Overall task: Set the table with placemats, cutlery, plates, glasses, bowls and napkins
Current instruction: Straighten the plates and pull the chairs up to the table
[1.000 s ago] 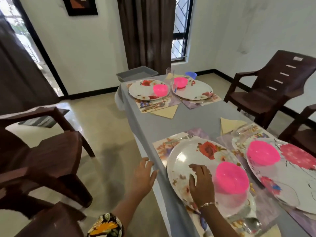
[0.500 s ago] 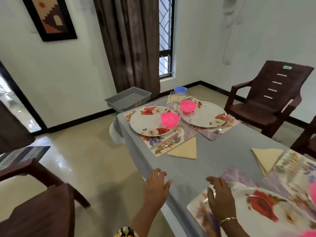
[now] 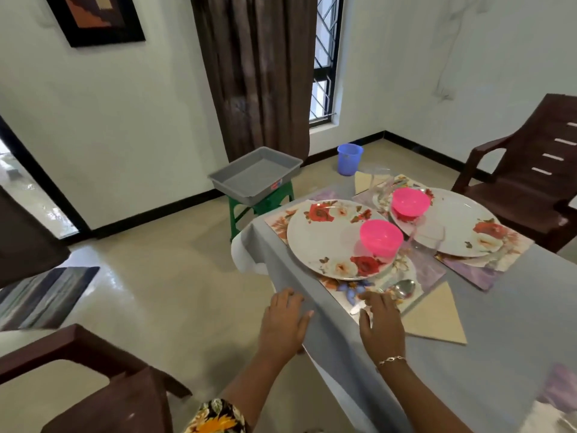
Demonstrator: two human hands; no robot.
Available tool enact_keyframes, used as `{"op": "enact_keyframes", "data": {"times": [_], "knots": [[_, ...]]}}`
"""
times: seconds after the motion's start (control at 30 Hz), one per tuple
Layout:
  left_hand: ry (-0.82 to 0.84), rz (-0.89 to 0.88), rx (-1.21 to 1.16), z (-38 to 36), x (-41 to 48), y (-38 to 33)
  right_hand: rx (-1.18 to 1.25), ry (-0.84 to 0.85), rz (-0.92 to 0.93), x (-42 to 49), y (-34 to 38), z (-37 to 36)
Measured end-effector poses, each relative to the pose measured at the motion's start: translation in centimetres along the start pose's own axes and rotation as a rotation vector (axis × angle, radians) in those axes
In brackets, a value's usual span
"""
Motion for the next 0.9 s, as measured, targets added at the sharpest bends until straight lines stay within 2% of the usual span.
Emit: {"op": "enact_keyframes", "data": {"times": [0.27, 0.33, 0.6, 0.77, 0.9], "knots": [[-0.005, -0.056, -0.006, 4.4, 9.7, 8.1, -0.023, -0.069, 0.047, 10.7, 3.8, -5.4], [0.059, -0.035, -0.018, 5.3, 12.8, 9.8, -0.013, -0.077, 0.031, 13.5, 4.1, -6.6], [0.117, -0.117, 0.038, 8.2, 23.3, 14.9, -0.1, -0.106, -0.168, 21.8, 4.4, -9.4], [0.205, -0.33, -0.011, 7.6, 28.6, 14.1, -0.196, -0.174, -0.249, 23.2, 3.8, -9.1], [0.242, -0.399, -0.073, 6.6, 33.4, 14.6, -0.284, -0.252, -0.406, 23.4, 3.0, -9.3]]}}
Point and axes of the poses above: each hand's wrist, its own x-axis towards the middle knuckle, its own z-axis out of the back of the hand, y = z × x, the point moved 6 cm from there along x, towards the middle knuckle, and after that the axes turned 14 degrees about y, right-handed, at the moved point
